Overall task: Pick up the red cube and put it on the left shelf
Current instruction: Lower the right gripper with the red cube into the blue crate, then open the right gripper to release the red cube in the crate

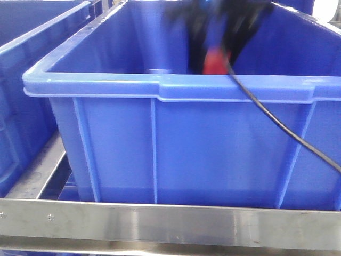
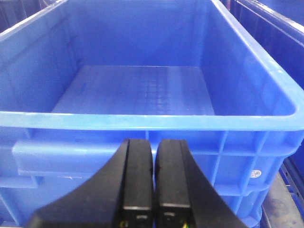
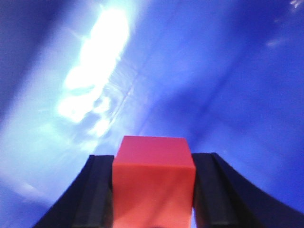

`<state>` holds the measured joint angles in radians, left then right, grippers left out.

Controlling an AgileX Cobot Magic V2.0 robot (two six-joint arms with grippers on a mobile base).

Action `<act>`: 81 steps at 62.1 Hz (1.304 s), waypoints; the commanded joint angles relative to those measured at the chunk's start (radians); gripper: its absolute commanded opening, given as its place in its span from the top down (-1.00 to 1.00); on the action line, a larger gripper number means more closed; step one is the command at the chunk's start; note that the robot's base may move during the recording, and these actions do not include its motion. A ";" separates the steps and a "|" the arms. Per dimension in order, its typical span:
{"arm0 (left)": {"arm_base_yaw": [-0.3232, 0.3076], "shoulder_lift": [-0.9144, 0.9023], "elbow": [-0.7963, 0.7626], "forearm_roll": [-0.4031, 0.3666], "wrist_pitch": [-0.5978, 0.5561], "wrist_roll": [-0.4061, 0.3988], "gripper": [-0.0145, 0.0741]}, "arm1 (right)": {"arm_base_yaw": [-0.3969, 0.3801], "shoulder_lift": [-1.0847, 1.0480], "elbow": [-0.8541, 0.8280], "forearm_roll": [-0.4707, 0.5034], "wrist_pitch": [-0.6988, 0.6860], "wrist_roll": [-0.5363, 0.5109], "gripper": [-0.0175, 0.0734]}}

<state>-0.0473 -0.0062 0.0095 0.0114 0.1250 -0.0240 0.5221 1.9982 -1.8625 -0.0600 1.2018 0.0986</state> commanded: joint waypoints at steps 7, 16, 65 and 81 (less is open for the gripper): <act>0.001 -0.016 0.023 -0.005 -0.086 -0.001 0.44 | -0.004 0.124 -0.174 0.039 0.084 -0.011 0.19; 0.001 -0.016 0.023 -0.005 -0.086 -0.001 0.44 | -0.004 0.162 -0.198 0.045 0.078 -0.011 0.19; 0.001 -0.016 0.023 -0.005 -0.086 -0.001 0.44 | -0.004 0.124 -0.200 0.037 0.034 -0.012 -0.73; 0.001 -0.016 0.023 -0.005 -0.086 -0.001 0.44 | -0.004 0.001 -0.186 0.035 0.023 -0.012 -0.73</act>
<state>-0.0473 -0.0062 0.0095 0.0114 0.1250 -0.0240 0.5221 2.1192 -2.0258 -0.0147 1.2310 0.0962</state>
